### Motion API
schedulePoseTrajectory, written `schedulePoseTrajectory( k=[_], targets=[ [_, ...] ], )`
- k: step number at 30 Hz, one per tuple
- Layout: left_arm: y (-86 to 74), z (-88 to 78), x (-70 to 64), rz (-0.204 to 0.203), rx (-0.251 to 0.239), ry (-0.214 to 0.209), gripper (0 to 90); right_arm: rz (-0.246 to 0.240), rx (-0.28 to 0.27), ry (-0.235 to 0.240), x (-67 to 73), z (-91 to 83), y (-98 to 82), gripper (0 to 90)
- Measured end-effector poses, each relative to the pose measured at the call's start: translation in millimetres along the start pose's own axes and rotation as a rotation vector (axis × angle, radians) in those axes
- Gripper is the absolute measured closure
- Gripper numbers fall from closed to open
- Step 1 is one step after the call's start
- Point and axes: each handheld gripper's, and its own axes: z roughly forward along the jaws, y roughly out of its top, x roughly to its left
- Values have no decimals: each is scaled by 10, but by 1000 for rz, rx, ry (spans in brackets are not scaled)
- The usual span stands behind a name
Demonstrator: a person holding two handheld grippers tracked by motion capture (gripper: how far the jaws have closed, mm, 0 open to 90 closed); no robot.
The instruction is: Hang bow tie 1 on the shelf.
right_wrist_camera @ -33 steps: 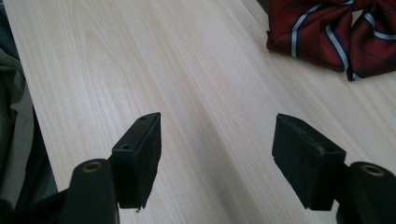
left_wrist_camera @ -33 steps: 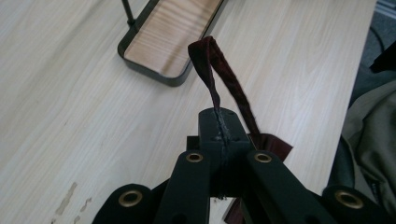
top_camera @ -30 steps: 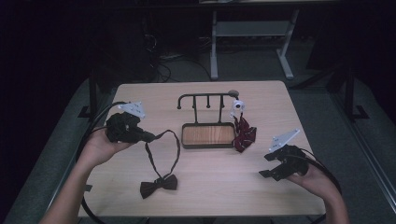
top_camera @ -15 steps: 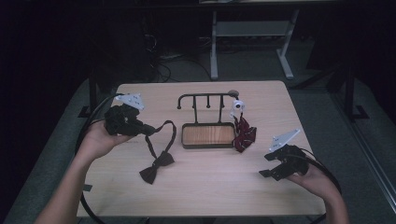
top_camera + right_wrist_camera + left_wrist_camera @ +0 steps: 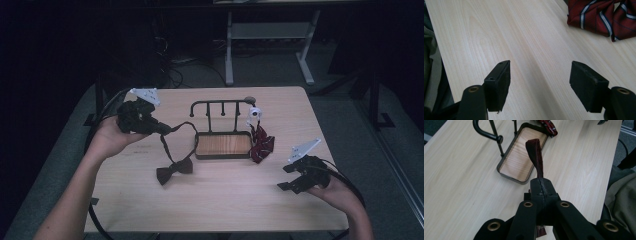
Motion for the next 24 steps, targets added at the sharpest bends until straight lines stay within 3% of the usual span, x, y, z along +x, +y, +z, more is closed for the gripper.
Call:
schedulePoseTrajectory(
  k=[7, 24],
  targets=[
    [91, 29, 33, 11, 17, -7, 898, 2, -1, 1, -2, -10, -7, 327],
    [270, 13, 225, -16, 42, 14, 898, 10, -4, 7, -2, -17, -4, 327]
  ],
)
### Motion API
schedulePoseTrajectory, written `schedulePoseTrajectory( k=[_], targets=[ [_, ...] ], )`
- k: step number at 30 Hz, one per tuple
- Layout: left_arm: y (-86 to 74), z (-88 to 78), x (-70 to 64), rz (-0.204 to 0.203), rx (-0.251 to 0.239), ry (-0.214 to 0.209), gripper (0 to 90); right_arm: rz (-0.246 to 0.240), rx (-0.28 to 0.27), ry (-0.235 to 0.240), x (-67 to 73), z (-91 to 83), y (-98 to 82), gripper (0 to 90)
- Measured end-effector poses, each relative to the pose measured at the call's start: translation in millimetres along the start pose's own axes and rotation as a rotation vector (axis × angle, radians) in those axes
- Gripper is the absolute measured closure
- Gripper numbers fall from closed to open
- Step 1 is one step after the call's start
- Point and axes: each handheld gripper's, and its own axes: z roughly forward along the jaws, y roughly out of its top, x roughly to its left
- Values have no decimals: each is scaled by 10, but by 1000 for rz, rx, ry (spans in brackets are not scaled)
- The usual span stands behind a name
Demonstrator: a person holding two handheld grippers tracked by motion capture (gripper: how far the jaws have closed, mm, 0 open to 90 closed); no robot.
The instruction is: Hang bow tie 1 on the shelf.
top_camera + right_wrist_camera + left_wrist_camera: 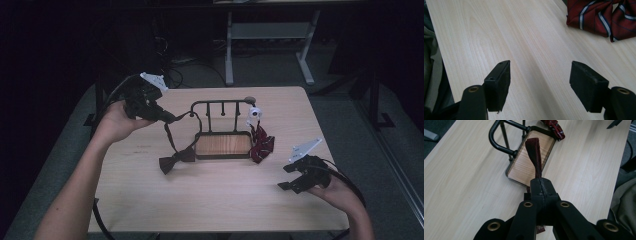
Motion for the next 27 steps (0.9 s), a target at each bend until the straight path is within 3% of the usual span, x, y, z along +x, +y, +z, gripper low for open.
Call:
schedulePoseTrajectory(
  k=[6, 12, 27],
  targets=[
    [40, 19, 70, -6, 15, 5, 898, -8, 0, -3, -13, 10, -5, 327],
    [66, 57, 168, -21, 0, -3, 898, 5, -5, 5, -20, 19, -13, 327],
    [54, 158, 373, -70, 38, 13, 898, 12, -9, 12, -47, 10, -26, 327]
  ],
)
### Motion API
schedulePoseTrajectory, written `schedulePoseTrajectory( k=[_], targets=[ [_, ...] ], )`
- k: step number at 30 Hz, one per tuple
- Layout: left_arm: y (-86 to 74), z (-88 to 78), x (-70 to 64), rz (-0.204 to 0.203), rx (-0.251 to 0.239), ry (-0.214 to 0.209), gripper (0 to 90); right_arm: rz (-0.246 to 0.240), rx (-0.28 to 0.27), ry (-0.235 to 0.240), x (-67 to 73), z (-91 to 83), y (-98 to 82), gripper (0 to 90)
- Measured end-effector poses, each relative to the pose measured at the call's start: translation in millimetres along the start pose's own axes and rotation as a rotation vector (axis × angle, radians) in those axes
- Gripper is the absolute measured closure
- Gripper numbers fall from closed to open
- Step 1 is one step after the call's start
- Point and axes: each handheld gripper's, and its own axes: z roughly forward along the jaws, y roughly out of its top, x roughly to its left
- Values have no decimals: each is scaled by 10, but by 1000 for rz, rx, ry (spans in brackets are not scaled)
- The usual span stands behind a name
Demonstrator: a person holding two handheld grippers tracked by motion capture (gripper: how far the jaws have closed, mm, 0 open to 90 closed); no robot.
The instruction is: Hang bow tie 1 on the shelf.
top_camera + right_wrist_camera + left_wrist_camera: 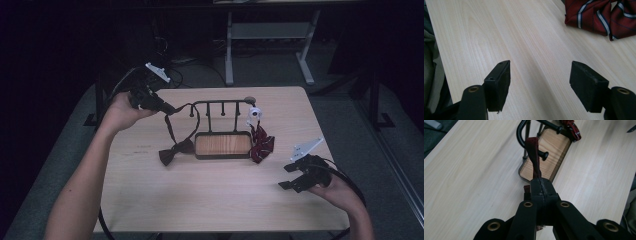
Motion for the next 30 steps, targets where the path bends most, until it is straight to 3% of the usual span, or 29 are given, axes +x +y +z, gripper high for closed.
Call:
schedulePoseTrajectory(
  k=[16, 30],
  targets=[
    [23, 85, 102, -11, 29, 8, 897, -6, -2, -3, -2, -15, 9, 327],
    [32, 199, 144, -46, 51, 16, 896, -6, -2, -12, 9, -44, 2, 328]
  ],
)
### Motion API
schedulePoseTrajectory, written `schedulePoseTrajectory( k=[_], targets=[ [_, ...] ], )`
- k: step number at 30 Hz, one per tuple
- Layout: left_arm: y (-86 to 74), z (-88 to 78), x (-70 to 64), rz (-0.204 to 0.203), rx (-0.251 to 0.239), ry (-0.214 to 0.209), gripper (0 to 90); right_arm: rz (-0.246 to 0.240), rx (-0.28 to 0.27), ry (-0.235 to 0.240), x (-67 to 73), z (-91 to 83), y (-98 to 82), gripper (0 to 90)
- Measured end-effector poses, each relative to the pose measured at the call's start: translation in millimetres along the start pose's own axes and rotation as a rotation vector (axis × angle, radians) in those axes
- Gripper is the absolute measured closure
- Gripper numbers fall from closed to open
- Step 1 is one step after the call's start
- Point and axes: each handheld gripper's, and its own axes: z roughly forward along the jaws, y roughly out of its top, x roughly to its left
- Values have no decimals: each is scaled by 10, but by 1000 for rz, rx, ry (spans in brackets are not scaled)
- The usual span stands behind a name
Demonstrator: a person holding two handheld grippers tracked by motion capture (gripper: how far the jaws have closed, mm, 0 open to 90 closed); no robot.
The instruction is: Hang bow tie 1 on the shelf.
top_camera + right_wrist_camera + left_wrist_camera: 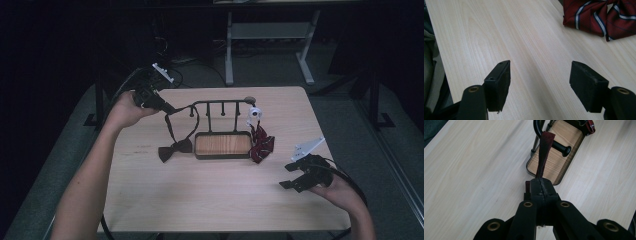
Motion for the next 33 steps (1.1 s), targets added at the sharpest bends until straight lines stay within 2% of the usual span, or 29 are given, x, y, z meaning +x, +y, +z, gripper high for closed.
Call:
schedulePoseTrajectory(
  k=[11, 17, 21, 25, 33],
  targets=[
    [-11, 35, 35, -11, 5, -2, 890, -3, -3, -4, 13, -21, 3, 328],
    [-59, 33, 24, -11, 5, -4, 837, -4, 1, -5, 21, -13, 6, 328],
    [-93, 3, -30, -4, 12, 1, 817, -7, -4, -7, 34, -30, 17, 328],
    [-126, -46, -98, 20, -15, -5, 800, -8, -6, -10, 37, -48, 13, 328],
    [-223, -83, -209, 39, -18, -7, 775, 1, -11, -20, 33, -88, 12, 327]
  ],
)
